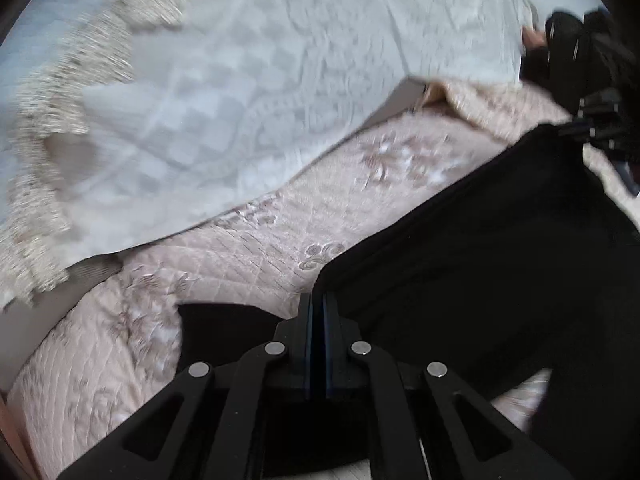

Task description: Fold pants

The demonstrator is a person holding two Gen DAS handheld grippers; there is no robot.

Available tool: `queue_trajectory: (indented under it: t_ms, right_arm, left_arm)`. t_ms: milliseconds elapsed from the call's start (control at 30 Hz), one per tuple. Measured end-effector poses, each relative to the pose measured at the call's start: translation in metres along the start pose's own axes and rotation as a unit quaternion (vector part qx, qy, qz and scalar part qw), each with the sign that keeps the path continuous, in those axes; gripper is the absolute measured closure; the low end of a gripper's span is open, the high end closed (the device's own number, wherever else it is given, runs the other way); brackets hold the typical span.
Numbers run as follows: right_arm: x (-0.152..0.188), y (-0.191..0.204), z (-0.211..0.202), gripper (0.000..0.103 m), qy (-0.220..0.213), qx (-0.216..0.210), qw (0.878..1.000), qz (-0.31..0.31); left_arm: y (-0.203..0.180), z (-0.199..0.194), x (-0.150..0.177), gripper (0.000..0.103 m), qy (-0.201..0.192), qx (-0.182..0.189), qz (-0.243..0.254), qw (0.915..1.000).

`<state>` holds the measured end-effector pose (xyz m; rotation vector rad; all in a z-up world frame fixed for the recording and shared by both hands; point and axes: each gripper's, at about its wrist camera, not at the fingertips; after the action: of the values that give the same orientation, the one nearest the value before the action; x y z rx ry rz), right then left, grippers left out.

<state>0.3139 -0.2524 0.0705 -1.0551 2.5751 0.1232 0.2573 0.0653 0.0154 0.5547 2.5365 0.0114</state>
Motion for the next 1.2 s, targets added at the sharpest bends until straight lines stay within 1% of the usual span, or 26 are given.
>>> queue_trajectory:
  t_ms: [133, 200, 333, 433, 500, 567, 667, 767, 833, 900, 933, 967, 1033, 1067, 1167, 1200]
  right_arm:
    - [0.015, 0.018, -0.034, 0.094, -0.02, 0.002, 1.0, 0.009]
    - [0.029, 0.028, -0.053, 0.094, -0.033, 0.003, 0.999, 0.013]
    - [0.062, 0.057, -0.085, 0.094, -0.051, 0.001, 0.998, 0.021]
    - [0.089, 0.08, -0.1, 0.094, -0.052, 0.002, 0.998, 0.024]
    - [0.11, 0.093, -0.107, 0.094, -0.05, -0.005, 0.998, 0.038]
    - [0.132, 0.106, -0.11, 0.094, -0.042, -0.008, 0.998, 0.054]
    - [0.16, 0.118, -0.107, 0.094, -0.022, -0.022, 0.996, 0.085]
    - [0.188, 0.126, -0.093, 0.094, 0.016, -0.036, 0.992, 0.124]
    - [0.203, 0.127, -0.081, 0.093, 0.045, -0.042, 0.987, 0.146]
    - [0.211, 0.129, -0.075, 0.09, 0.062, -0.051, 0.983, 0.167]
    - [0.214, 0.13, -0.074, 0.09, 0.066, -0.051, 0.981, 0.176]
    - [0.216, 0.13, -0.075, 0.085, 0.067, -0.053, 0.979, 0.185]
    - [0.221, 0.131, -0.078, 0.081, 0.07, -0.058, 0.976, 0.198]
    - [0.222, 0.132, -0.08, 0.08, 0.072, -0.059, 0.975, 0.2]
    - [0.229, 0.134, -0.088, 0.079, 0.073, -0.052, 0.974, 0.208]
    - [0.233, 0.134, -0.092, 0.079, 0.067, -0.052, 0.973, 0.215]
  left_arm:
    - [-0.01, -0.044, 0.02, 0.098, -0.035, 0.011, -0.031, 0.9988]
    - [-0.018, -0.061, 0.029, 0.098, -0.048, 0.018, -0.045, 0.9977]
    - [-0.041, -0.095, 0.062, 0.098, -0.061, 0.022, -0.056, 0.9963]
    - [-0.058, -0.114, 0.089, 0.098, -0.064, 0.03, -0.065, 0.9954]
    - [-0.07, -0.125, 0.109, 0.098, -0.065, 0.041, -0.074, 0.9943]
    - [-0.082, -0.13, 0.127, 0.098, -0.062, 0.052, -0.084, 0.9931]
    - [-0.101, -0.128, 0.154, 0.097, -0.046, 0.062, -0.091, 0.9929]
    - [-0.112, -0.117, 0.178, 0.097, -0.017, 0.078, -0.106, 0.9912]
    - [-0.119, -0.111, 0.191, 0.097, 0.0, 0.081, -0.113, 0.9903]
    - [-0.121, -0.106, 0.204, 0.095, 0.013, 0.093, -0.134, 0.9865]
    - [-0.121, -0.106, 0.211, 0.091, 0.017, 0.099, -0.146, 0.9841]
    - [-0.119, -0.106, 0.217, 0.091, 0.019, 0.108, -0.163, 0.9806]
    - [-0.11, -0.11, 0.231, 0.091, 0.015, 0.13, -0.203, 0.9703]
    - [-0.106, -0.113, 0.237, 0.091, 0.015, 0.135, -0.222, 0.9656]
    - [-0.095, -0.129, 0.249, 0.087, -0.001, 0.114, -0.259, 0.9591]
    - [-0.09, -0.133, 0.25, 0.08, -0.008, 0.105, -0.27, 0.957]
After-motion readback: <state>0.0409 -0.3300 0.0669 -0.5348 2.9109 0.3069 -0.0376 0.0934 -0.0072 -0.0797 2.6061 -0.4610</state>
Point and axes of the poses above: each gripper's, at about its wrist camera, not at the fingertips, and z roughly the way its jaws point, y to its left, x to its underside, and after that the axes turned 9 degrees about y, right-handed
